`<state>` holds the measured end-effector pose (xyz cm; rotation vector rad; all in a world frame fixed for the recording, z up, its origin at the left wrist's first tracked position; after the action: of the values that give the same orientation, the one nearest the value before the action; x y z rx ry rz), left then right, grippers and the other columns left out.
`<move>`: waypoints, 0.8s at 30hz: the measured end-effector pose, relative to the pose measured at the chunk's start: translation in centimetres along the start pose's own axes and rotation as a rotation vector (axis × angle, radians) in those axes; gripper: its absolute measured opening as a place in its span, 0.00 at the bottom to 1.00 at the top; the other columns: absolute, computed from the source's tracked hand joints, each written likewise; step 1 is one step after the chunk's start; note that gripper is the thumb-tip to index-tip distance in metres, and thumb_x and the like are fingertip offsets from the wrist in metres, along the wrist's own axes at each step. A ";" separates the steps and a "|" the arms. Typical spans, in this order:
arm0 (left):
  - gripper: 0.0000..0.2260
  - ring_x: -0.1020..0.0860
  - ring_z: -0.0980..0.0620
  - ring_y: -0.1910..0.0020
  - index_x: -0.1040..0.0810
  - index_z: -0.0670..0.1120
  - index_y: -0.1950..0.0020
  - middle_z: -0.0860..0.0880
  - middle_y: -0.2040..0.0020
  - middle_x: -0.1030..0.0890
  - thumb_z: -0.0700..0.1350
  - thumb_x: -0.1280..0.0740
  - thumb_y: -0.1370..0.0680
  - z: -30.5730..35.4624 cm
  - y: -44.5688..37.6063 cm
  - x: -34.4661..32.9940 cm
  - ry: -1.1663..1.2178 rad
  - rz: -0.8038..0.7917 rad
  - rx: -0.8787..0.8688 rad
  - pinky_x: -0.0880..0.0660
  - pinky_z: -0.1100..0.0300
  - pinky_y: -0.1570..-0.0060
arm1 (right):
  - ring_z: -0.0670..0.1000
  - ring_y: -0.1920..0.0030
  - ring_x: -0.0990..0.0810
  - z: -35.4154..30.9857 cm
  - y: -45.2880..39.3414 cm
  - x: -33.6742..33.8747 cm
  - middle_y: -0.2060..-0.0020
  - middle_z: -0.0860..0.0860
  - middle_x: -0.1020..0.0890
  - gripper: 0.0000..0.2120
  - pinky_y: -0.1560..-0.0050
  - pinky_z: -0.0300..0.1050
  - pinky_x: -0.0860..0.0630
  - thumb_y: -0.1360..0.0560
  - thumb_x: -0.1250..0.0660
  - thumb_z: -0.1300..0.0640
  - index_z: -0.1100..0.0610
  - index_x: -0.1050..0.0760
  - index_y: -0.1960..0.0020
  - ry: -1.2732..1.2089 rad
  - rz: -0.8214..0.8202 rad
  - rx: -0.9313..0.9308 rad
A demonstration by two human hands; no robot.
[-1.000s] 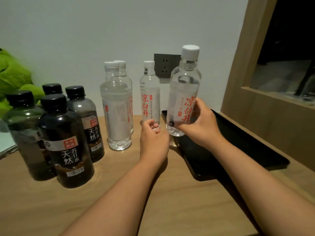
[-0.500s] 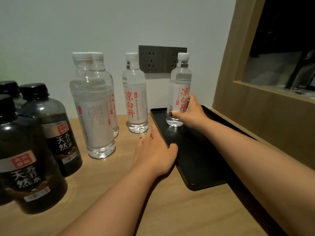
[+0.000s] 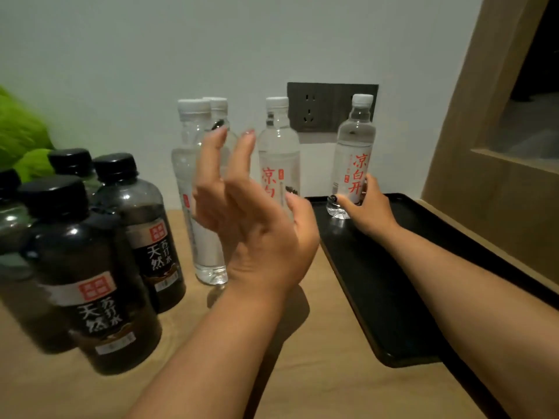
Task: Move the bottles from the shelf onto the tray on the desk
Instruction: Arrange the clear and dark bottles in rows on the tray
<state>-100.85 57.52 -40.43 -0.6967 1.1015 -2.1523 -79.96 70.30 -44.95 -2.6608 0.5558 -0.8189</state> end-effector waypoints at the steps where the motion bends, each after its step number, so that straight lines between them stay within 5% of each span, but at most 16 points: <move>1: 0.33 0.41 0.44 0.32 0.46 0.38 0.29 0.34 0.31 0.39 0.47 0.37 0.28 -0.3 0.0 0.1 0.014 -0.038 0.141 0.41 0.62 0.29 | 0.54 0.33 0.28 -0.2 0.1 0.0 0.32 0.53 0.28 0.32 0.37 0.49 0.30 0.26 0.29 0.53 0.54 0.40 0.27 0.003 -0.001 -0.002; 3: 0.36 0.38 0.46 0.34 0.51 0.35 0.29 0.29 0.32 0.39 0.42 0.34 0.29 -1.0 0.3 0.1 0.024 0.049 0.196 0.44 0.69 0.30 | 0.55 0.32 0.28 -0.3 0.3 0.1 0.31 0.54 0.28 0.32 0.37 0.49 0.30 0.26 0.29 0.54 0.54 0.40 0.27 -0.006 0.002 -0.016; 6: 0.40 0.39 0.42 0.28 0.52 0.42 0.26 0.38 0.27 0.44 0.42 0.31 0.31 -2.8 0.6 0.0 -0.029 0.118 0.335 0.37 0.43 0.31 | 0.55 0.32 0.28 -0.6 0.6 0.5 0.30 0.55 0.29 0.34 0.38 0.47 0.31 0.28 0.27 0.56 0.55 0.41 0.27 -0.005 -0.034 -0.040; 8: 0.40 0.36 0.42 0.30 0.55 0.50 0.26 0.42 0.27 0.42 0.44 0.31 0.29 -4.1 1.0 -0.2 -0.077 0.045 0.471 0.33 0.38 0.36 | 0.58 0.31 0.30 -1.1 0.8 0.9 0.30 0.57 0.31 0.38 0.36 0.51 0.31 0.30 0.25 0.56 0.58 0.41 0.28 0.042 -0.040 -0.092; 11: 0.37 0.30 0.45 0.35 0.54 0.53 0.28 0.42 0.30 0.35 0.45 0.31 0.27 -4.9 1.1 0.1 -0.055 -0.003 0.494 0.27 0.41 0.41 | 0.59 0.31 0.33 -3.6 1.6 2.4 0.30 0.58 0.36 0.38 0.33 0.53 0.32 0.30 0.26 0.56 0.59 0.43 0.27 0.076 0.196 -0.124; 14: 0.36 0.34 0.56 0.41 0.51 0.48 0.29 0.47 0.35 0.36 0.40 0.29 0.27 -4.7 1.0 0.4 0.146 -0.038 0.516 0.28 0.55 0.41 | 0.52 0.41 0.27 -7.9 3.9 2.4 0.38 0.53 0.32 0.26 0.41 0.46 0.25 0.29 0.30 0.60 0.57 0.36 0.34 -0.078 0.382 0.114; 16: 0.33 0.34 0.56 0.40 0.48 0.47 0.32 0.51 0.38 0.40 0.38 0.29 0.28 -4.7 1.1 0.5 0.233 -0.076 0.506 0.30 0.61 0.41 | 0.48 0.44 0.26 -10.4 5.5 0.4 0.41 0.50 0.31 0.22 0.47 0.39 0.25 0.28 0.30 0.60 0.53 0.34 0.37 -0.204 0.251 0.172; 19: 0.30 0.31 0.52 0.36 0.45 0.47 0.32 0.50 0.36 0.37 0.41 0.30 0.26 -4.9 1.8 1.1 0.262 -0.142 0.483 0.30 0.60 0.42 | 0.49 0.41 0.27 -11.8 6.1 -3.6 0.37 0.51 0.30 0.24 0.42 0.45 0.25 0.28 0.28 0.56 0.53 0.34 0.36 -0.276 0.050 0.081; 21: 0.30 0.31 0.53 0.34 0.46 0.49 0.28 0.50 0.32 0.34 0.44 0.32 0.24 -5.1 2.5 1.6 0.289 -0.206 0.477 0.29 0.58 0.43 | 0.49 0.41 0.27 -11.9 5.9 -4.9 0.37 0.52 0.29 0.23 0.44 0.45 0.25 0.28 0.29 0.55 0.53 0.34 0.36 -0.459 0.060 -0.020; 24: 0.34 0.36 0.54 0.29 0.55 0.54 0.23 0.52 0.25 0.37 0.48 0.36 0.21 -5.5 3.3 2.1 0.349 -0.273 0.482 0.35 0.50 0.32 | 0.51 0.40 0.25 -11.0 5.7 -5.9 0.37 0.52 0.28 0.25 0.46 0.45 0.23 0.26 0.30 0.52 0.52 0.36 0.33 -0.745 0.051 -0.130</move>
<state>-105.09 57.30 -45.66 -0.2635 0.6214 -2.7104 -92.50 66.01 -41.22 -2.7709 0.4750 0.2520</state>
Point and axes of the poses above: each hand's wrist, its own y-axis away from the middle knuckle, its own x-axis out of the back of the hand, z = x × y, the point moved 2 cm from there along -y, towards the middle knuckle
